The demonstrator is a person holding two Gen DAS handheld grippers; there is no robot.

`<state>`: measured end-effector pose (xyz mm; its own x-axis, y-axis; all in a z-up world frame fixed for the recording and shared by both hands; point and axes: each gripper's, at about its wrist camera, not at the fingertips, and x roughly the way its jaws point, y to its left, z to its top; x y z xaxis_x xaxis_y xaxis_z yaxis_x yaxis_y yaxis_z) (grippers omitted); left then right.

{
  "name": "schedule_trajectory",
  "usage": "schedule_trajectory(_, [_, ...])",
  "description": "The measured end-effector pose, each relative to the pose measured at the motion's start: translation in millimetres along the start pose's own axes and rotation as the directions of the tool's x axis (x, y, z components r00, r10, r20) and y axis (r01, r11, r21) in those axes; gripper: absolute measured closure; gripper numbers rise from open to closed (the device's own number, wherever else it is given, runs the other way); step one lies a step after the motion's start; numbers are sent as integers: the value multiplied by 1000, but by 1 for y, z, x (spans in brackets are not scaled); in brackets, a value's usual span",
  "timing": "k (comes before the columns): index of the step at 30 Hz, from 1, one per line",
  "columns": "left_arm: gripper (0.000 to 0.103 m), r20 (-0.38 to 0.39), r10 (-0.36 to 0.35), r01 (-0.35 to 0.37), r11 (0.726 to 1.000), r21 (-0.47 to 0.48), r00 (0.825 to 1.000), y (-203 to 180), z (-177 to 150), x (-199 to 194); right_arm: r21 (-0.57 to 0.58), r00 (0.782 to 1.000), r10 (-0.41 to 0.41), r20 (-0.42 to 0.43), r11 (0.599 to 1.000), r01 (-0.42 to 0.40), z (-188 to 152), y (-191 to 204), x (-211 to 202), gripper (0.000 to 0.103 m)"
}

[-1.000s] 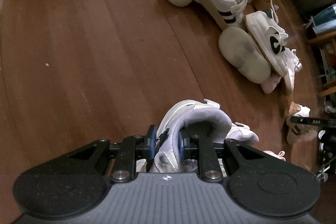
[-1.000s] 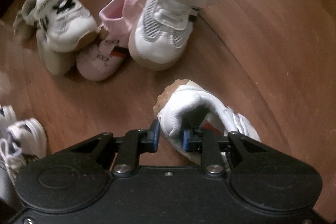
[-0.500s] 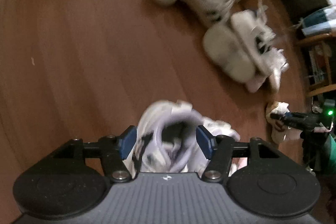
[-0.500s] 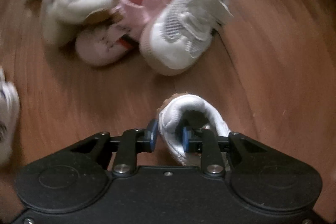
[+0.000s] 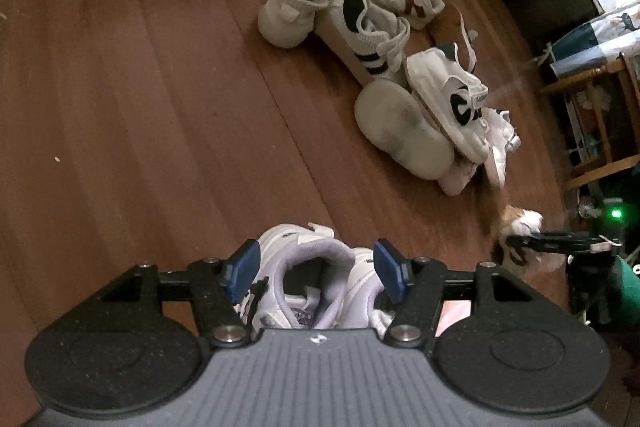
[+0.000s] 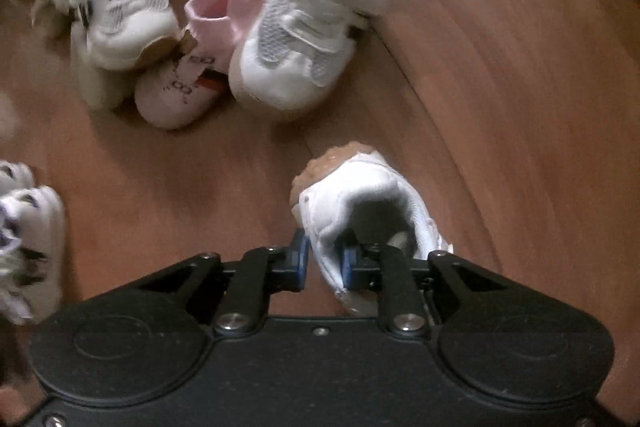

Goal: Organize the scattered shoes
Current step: 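Carry the red-insole shoe with the right tool while the left tool lowers its sneaker, then set the red-insole shoe down with the right tool while the left tool releases its sneaker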

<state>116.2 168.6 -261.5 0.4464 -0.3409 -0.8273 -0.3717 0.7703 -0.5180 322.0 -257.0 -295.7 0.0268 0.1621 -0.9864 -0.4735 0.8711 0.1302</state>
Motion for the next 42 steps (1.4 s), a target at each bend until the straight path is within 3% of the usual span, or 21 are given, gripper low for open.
schedule_trajectory(5, [41, 4, -23, 23, 1000, -8, 1000, 0, 0, -3, 80, 996, 87, -26, 993, -85, -21, -11, -23, 91])
schedule_trajectory(8, [41, 7, -28, 28, 999, -19, 1000, 3, 0, -5, 176, 981, 182, -62, 970, -169, -44, -11, -23, 91])
schedule_trajectory(17, [41, 0, -30, 30, 999, -30, 1000, 7, -1, -4, 257, 964, 220, -153, 950, -176, -88, 9, 28, 87])
schedule_trajectory(19, [41, -5, -25, 25, 999, -35, 1000, 9, -1, -3, 291, 972, 204, -119, 943, -163, -88, 12, 36, 87])
schedule_trajectory(21, [41, -7, -30, 29, 999, -34, 1000, 8, -1, -2, 322, 981, 174, -84, 936, -138, -86, 11, 36, 78])
schedule_trajectory(24, [41, -6, -35, 35, 999, -31, 999, 7, -1, -3, 270, 989, 131, -69, 957, -108, -84, 20, 26, 61])
schedule_trajectory(26, [41, -4, -36, 36, 999, -33, 999, 8, -1, -5, 200, 992, 106, -67, 975, -91, -84, 32, 18, 49])
schedule_trajectory(28, [41, -3, -38, 38, 999, -38, 999, 9, -1, -5, 48, 998, 31, -46, 998, -29, -93, 54, 0, 40])
schedule_trajectory(31, [41, -2, -48, 48, 998, -37, 999, 9, -1, -7, -115, 998, -66, 15, 991, 68, -109, 76, -17, 22])
schedule_trajectory(34, [41, -1, -54, 54, 998, -36, 999, 9, -1, -8, -272, 979, -194, 56, 941, 202, -138, 83, -17, 20])
schedule_trajectory(36, [41, 0, -57, 57, 998, -40, 998, 9, -2, -8, -313, 972, -229, 55, 920, 235, -152, 77, -10, 20])
schedule_trajectory(40, [41, -4, -61, 60, 998, -34, 998, 7, -2, -8, -229, 977, -201, 71, 950, 212, -163, 57, 12, 20])
schedule_trajectory(42, [41, -5, -60, 60, 998, -28, 998, 5, -3, -8, -154, 982, -167, 84, 972, 178, -165, 44, 20, 29])
